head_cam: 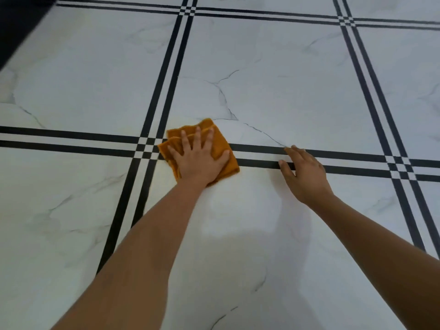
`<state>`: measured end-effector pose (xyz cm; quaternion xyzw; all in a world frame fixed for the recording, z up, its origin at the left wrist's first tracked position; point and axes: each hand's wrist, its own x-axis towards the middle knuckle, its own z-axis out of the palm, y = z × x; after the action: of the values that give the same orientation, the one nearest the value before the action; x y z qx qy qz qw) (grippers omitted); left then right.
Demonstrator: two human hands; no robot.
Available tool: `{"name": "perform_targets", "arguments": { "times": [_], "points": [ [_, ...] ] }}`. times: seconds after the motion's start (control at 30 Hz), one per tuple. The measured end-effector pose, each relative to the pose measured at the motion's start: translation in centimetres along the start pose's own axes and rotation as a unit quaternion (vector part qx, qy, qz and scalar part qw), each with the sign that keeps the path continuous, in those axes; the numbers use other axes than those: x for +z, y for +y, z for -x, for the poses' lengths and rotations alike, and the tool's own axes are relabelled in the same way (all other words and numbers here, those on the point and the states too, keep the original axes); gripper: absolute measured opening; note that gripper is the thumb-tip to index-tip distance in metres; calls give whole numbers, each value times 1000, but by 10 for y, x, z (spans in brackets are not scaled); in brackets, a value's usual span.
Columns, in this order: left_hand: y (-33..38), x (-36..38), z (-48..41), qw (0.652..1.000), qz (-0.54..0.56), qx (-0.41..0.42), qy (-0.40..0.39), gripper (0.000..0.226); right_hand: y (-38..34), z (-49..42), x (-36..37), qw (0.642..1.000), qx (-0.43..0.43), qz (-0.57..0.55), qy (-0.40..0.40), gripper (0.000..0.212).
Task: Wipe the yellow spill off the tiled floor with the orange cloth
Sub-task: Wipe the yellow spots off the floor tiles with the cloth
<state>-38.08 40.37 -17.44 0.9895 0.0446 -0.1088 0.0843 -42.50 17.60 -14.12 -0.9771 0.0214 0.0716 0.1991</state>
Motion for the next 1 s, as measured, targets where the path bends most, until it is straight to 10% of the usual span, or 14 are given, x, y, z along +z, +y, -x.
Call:
{"name": "perform_targets", "arguments": {
  "times": [0.17,0.33,0.5,0.67,1.0],
  "points": [
    [20,22,44,960,-98,262,-11,73,-1,-11,7,1000,-2,-23,11,49],
    [23,10,-3,998,-19,65,8,76,10,-3,3,1000,-17,-5,5,48],
    [51,29,61,929,-108,353,-34,73,60,25,-22,985,-65,136,-85,53],
    [82,30,25,986,-30,164,20,73,93,54,-36,984,-36,155,-82,51],
    [89,-8,104,990,127,55,-40,35,39,119,-46,991,56,4,-126,51]
  ]
}}
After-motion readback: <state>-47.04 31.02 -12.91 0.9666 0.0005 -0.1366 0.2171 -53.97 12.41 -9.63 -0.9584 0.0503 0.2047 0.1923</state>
